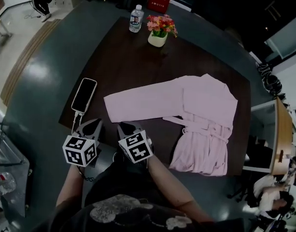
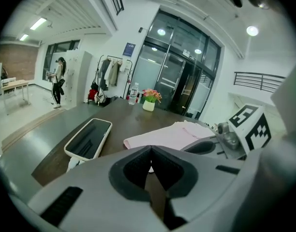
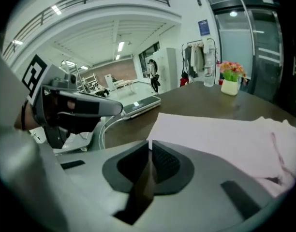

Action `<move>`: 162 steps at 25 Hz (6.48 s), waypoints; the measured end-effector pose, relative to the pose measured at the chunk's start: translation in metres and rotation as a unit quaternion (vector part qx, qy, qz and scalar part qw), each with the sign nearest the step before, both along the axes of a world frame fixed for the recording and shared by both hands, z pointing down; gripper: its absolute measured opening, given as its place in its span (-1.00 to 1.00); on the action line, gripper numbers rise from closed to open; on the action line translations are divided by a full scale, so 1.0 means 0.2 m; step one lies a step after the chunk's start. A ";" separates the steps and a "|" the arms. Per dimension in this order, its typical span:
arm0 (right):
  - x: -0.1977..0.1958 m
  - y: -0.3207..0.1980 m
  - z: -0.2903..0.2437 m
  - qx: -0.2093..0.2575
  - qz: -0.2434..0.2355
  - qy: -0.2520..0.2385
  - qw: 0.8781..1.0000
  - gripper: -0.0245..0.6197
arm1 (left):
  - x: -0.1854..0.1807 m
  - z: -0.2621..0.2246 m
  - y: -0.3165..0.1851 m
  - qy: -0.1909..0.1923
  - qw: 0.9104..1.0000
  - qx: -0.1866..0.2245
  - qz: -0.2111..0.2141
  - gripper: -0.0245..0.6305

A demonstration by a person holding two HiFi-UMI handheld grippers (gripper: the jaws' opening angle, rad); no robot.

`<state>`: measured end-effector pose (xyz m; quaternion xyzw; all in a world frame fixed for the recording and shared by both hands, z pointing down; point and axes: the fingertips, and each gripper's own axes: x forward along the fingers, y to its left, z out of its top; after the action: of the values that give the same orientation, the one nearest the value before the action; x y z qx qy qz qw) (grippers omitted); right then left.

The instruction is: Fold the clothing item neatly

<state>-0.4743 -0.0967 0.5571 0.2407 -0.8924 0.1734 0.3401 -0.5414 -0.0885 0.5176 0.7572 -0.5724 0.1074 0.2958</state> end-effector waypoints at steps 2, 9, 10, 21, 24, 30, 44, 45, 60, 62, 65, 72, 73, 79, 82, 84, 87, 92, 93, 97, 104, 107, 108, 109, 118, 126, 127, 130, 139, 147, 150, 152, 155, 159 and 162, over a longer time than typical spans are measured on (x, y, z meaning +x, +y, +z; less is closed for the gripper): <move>-0.08 0.01 0.06 -0.001 -0.013 0.019 1.000 -0.94 | -0.06 0.02 0.01 0.004 1.000 -0.004 0.001 -0.89; -0.20 -0.01 0.23 -0.001 -0.030 0.083 0.996 -0.74 | -0.14 0.07 0.01 0.015 1.000 -0.010 0.012 -0.89; -0.20 -0.02 0.25 0.004 -0.027 0.092 0.995 -0.74 | -0.14 0.07 0.01 0.016 1.000 -0.011 0.013 -0.90; -0.22 -0.12 0.25 0.008 0.003 0.091 0.996 -0.87 | -0.18 0.13 -0.02 0.031 0.999 -0.025 0.026 -0.90; -0.20 -0.14 0.18 0.029 0.008 0.065 0.997 -0.90 | -0.13 0.13 -0.06 0.030 0.999 -0.022 0.039 -0.89; -0.04 -0.21 -0.09 0.073 0.051 -0.003 0.996 -0.90 | -0.01 0.08 -0.13 0.019 0.998 -0.013 0.051 -0.89; 1.23 -0.71 -0.58 0.130 0.237 -0.087 0.959 -0.90 | 0.78 -0.08 -0.30 -0.008 0.995 0.003 0.097 -0.89; 1.33 -0.73 -0.59 0.131 0.249 -0.089 0.956 -0.90 | 0.85 -0.10 -0.32 -0.009 0.995 0.005 0.102 -0.89; 2.43 -0.86 -0.47 0.100 0.393 -0.148 0.902 -0.90 | 1.60 -0.10 -0.48 -0.014 0.989 -0.001 0.150 -0.89; 2.57 -0.88 -0.52 0.114 0.409 -0.154 0.892 -0.90 | 1.67 -0.10 -0.49 -0.016 0.988 0.002 0.152 -0.89; 2.84 -0.89 -0.57 0.130 0.443 -0.155 0.873 -0.90 | 1.77 -0.13 -0.52 -0.018 0.988 0.011 0.156 -0.89; 3.32 -0.81 -0.34 0.084 0.490 -0.133 0.857 -0.90 | 1.97 -0.14 -0.52 -0.021 0.985 0.018 0.169 -0.90; 3.33 -0.78 -0.28 0.073 0.485 -0.119 0.863 -0.90 | 1.99 -0.14 -0.51 -0.023 0.985 0.017 0.171 -0.90; 3.41 -0.68 -0.19 0.096 0.478 -0.036 0.873 -0.89 | 2.08 -0.09 -0.54 -0.039 0.982 0.008 0.185 -0.89; 3.19 -0.70 -0.26 0.127 0.379 -0.019 0.916 -0.90 | 2.13 -0.05 -0.60 -0.048 0.981 0.002 0.188 -0.90; 3.01 -0.72 -0.23 0.114 0.311 -0.001 0.944 -0.89 | 2.19 -0.04 -0.64 -0.045 0.981 -0.001 0.190 -0.89; 2.89 -0.80 -0.08 0.074 0.282 0.042 0.956 -0.74 | 2.27 0.01 -0.68 -0.054 0.978 -0.005 0.201 -0.89; 2.88 -0.90 0.07 0.053 0.274 0.136 0.950 -0.61 | 2.35 0.06 -0.74 -0.051 0.978 -0.017 0.202 -0.90; 2.89 -0.91 0.07 0.054 0.274 0.144 0.949 -0.69 | 2.35 0.07 -0.75 -0.050 0.978 -0.020 0.199 -0.89; 2.95 -0.99 -0.03 0.074 0.301 0.106 0.945 -0.90 | 2.34 0.12 -0.76 -0.046 0.980 -0.031 0.191 -0.89; 3.48 -1.24 -0.12 0.110 0.436 0.115 0.886 -0.89 | 2.30 0.18 -0.80 -0.043 0.983 -0.043 0.174 -0.89; 3.63 -1.23 -0.10 0.104 0.476 0.117 0.866 -0.85 | 2.28 0.20 -0.81 -0.040 0.983 -0.047 0.170 -0.90; 3.66 -1.20 -0.11 0.102 0.487 0.111 0.860 -0.85 | 2.27 0.20 -0.81 -0.037 0.984 -0.046 0.170 -0.90; 3.67 -1.17 -0.13 0.103 0.497 0.099 0.856 -0.86 | 2.27 0.19 -0.81 -0.033 0.984 -0.044 0.171 -0.90; 3.48 -0.61 -0.30 0.178 0.455 -0.030 0.872 -0.90 | 2.27 0.07 -0.53 -0.006 0.978 0.015 0.207 -0.89; 3.34 0.13 -0.23 0.170 0.483 -0.048 0.858 -0.90 | 2.02 0.04 0.07 -0.006 0.975 0.047 0.218 -0.89; 3.31 0.22 -0.21 0.164 0.482 -0.049 0.859 -0.90 | 1.98 0.03 0.14 -0.010 0.974 0.060 0.217 -0.89; 3.22 0.49 -0.14 0.150 0.486 -0.058 0.859 -0.90 | 1.91 -0.01 0.35 -0.025 0.970 0.107 0.215 -0.89; 3.34 1.03 0.28 0.076 0.558 -0.038 0.825 -0.84 | 1.75 0.38 0.78 -0.049 0.976 0.064 0.200 -0.67; 3.41 1.03 0.90 0.019 0.479 -0.020 0.877 -0.26 | 1.86 0.85 0.68 -0.105 0.966 0.097 0.215 -0.13; 3.47 0.94 1.00 0.052 0.455 -0.026 0.888 -0.18 | 1.92 0.97 0.59 -0.115 0.965 0.115 0.206 0.05; 3.53 0.88 1.10 0.065 0.444 -0.030 0.893 -0.14 | 1.96 1.09 0.56 -0.115 0.966 0.115 0.203 0.05; 3.56 0.80 1.26 0.068 0.404 -0.011 0.912 -0.11 | 2.03 1.24 0.54 -0.112 0.966 0.100 0.210 0.05; 3.43 0.75 1.35 0.084 0.302 0.033 0.949 -0.12 | 2.14 1.37 0.56 -0.106 0.960 0.084 0.245 0.04; 3.38 0.76 1.32 0.108 0.273 0.040 0.955 -0.59 | 2.19 1.40 0.58 -0.092 0.961 0.074 0.250 0.04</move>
<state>0.2013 0.0547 0.8220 0.5176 -0.7914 0.1522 0.2874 -0.1043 0.0279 0.7973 0.8830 -0.3956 0.2044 0.1483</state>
